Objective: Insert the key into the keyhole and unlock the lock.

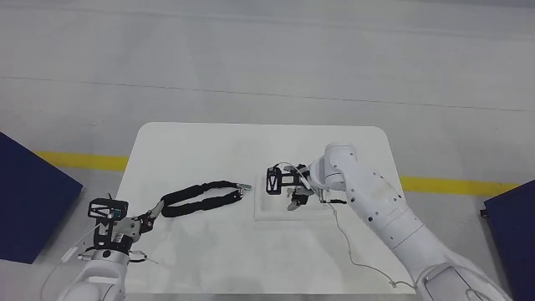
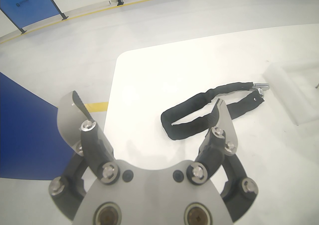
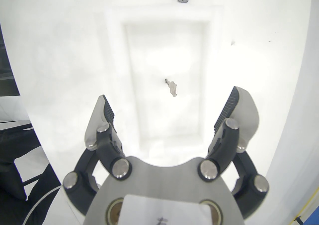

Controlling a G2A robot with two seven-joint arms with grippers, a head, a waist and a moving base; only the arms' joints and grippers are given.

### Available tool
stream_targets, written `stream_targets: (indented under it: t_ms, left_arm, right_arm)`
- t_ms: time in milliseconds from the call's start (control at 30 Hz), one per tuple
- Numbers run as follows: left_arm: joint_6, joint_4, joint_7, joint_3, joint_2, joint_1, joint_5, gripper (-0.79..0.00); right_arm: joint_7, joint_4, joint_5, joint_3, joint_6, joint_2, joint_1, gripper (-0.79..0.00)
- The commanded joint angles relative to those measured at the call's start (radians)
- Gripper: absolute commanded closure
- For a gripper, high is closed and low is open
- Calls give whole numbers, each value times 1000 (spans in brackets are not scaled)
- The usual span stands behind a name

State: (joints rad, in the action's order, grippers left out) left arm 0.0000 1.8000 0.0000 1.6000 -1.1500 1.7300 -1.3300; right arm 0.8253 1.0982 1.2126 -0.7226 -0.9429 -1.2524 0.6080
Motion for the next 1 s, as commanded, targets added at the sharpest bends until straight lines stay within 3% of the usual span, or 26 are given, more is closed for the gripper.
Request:
stream_targets:
  t_ms: [0, 100, 133, 167, 600, 767, 833, 867, 967]
  left_arm:
    - [0, 0, 0, 0, 0, 0, 0, -785]
    - [0, 0, 0, 0, 0, 0, 0, -785]
    - [0, 0, 0, 0, 0, 0, 0, -785]
    - [0, 0, 0, 0, 0, 0, 0, -785]
    - [0, 0, 0, 0, 0, 0, 0, -785]
    - [0, 0, 0, 0, 0, 0, 0, -785]
    - [0, 0, 0, 0, 0, 0, 0, -785]
    - [0, 0, 0, 0, 0, 0, 0, -785]
    - [0, 0, 0, 0, 0, 0, 0, -785]
  right_arm:
    - [-23, -25, 12, 17, 2, -6, -4, -785]
    - [-52, -53, 33, 36, 7, -14, -11, -606]
    - [-58, -59, 38, 40, 8, -15, -12, -468]
    - [-68, -72, 49, 46, 15, -18, -15, -416]
    - [-156, -197, 80, 83, 82, -49, -42, -342]
    - [-172, -227, 80, 94, 82, -60, -50, -237]
    - [-177, -235, 81, 97, 83, -64, -51, -108]
    - [-181, -237, 81, 99, 84, -65, -51, 0]
    - [-192, -244, 80, 100, 84, -68, -49, 0]
